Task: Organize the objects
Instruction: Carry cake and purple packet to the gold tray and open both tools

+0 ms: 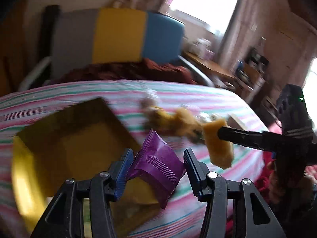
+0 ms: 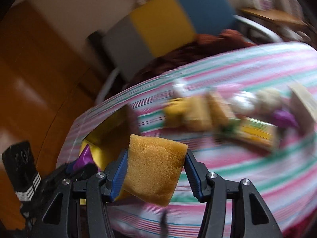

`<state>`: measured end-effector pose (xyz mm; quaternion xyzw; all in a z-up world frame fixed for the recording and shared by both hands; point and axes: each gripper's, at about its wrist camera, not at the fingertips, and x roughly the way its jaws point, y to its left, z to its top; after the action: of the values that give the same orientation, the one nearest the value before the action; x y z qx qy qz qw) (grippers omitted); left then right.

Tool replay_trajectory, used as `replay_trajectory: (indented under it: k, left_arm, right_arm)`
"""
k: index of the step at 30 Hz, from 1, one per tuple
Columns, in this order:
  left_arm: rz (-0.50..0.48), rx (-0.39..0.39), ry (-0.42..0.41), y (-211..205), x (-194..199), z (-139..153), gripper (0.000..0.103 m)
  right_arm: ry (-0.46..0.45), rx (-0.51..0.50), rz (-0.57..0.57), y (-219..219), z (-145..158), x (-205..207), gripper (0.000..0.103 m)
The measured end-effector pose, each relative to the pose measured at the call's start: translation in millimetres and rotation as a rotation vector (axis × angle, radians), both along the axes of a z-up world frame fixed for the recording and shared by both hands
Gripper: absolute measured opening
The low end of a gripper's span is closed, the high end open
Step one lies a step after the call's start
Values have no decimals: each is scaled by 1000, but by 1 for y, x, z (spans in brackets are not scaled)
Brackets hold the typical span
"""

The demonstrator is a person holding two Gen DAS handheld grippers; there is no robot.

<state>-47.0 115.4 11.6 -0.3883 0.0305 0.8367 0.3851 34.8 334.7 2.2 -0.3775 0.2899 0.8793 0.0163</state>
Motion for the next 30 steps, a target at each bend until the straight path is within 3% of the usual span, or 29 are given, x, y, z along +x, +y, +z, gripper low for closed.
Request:
replay_trajectory:
  k: [4, 10, 19, 20, 26, 30]
  left_arm:
    - [142, -22, 22, -58, -20, -4, 54]
    - [286, -69, -7, -116, -35, -33, 54]
    - [306, -127, 1, -133, -28, -60, 54]
    - [307, -130, 2, -134, -28, -62, 50]
    - [331, -130, -13, -140, -23, -61, 49]
    - [358, -106, -5, -146, -20, -54, 53]
  right_arm:
    - [-8, 40, 136, -54, 3, -44, 56]
    - [-98, 84, 278, -117, -22, -107, 56]
    - [-228, 167, 391, -174, -65, -149, 57]
    - [-241, 170, 398, -177, -70, -150, 57]
    - [-249, 182, 422, -181, -75, -155, 59]
    - [-189, 246, 423, -183, -59, -146, 84]
